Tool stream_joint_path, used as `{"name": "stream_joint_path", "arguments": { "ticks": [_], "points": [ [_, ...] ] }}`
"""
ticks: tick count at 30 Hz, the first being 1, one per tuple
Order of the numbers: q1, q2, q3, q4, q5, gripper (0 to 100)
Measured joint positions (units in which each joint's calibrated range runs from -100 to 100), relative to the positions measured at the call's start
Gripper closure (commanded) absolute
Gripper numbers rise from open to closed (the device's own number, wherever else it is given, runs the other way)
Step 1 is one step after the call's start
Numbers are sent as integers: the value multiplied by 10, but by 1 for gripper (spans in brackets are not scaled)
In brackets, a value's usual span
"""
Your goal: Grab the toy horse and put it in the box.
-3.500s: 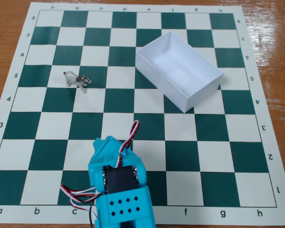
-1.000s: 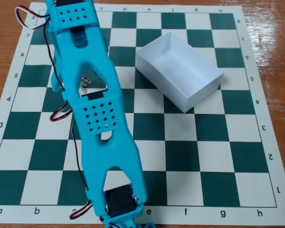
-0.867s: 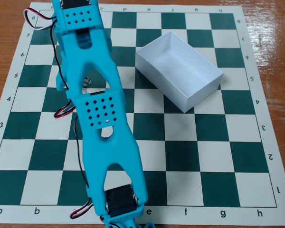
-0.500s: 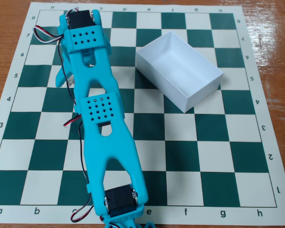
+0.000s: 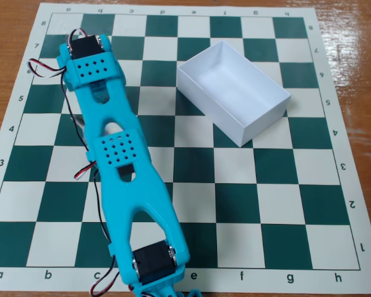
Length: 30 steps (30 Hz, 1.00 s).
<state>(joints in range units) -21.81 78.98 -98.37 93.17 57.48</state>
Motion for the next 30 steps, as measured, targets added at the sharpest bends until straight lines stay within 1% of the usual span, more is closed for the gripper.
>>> {"name": "stream_joint_path", "arguments": {
  "ticks": [4,9,11,12,13,14,15,16,17,19,20,24,26,27,29,30],
  "points": [
    [-1,-41,1,58,-3,100],
    [-1,-84,1,62,-15,100],
    [-1,-91,1,63,-11,100],
    [-4,-97,1,64,-10,97],
    [-8,-106,1,64,-17,90],
    [-13,-119,5,65,-32,89],
    [-17,-138,16,65,-49,74],
    [-22,-163,32,65,-68,69],
    [-25,-197,63,65,-84,69],
    [-28,-288,163,65,-118,69],
    [-31,-340,223,65,-126,69],
    [-58,-585,510,65,-138,69],
    [-75,-709,670,64,-142,75],
    [-83,-768,752,61,-146,75],
    [-94,-868,905,40,-153,72],
    [-95,-908,978,21,-157,72]
  ]
}}
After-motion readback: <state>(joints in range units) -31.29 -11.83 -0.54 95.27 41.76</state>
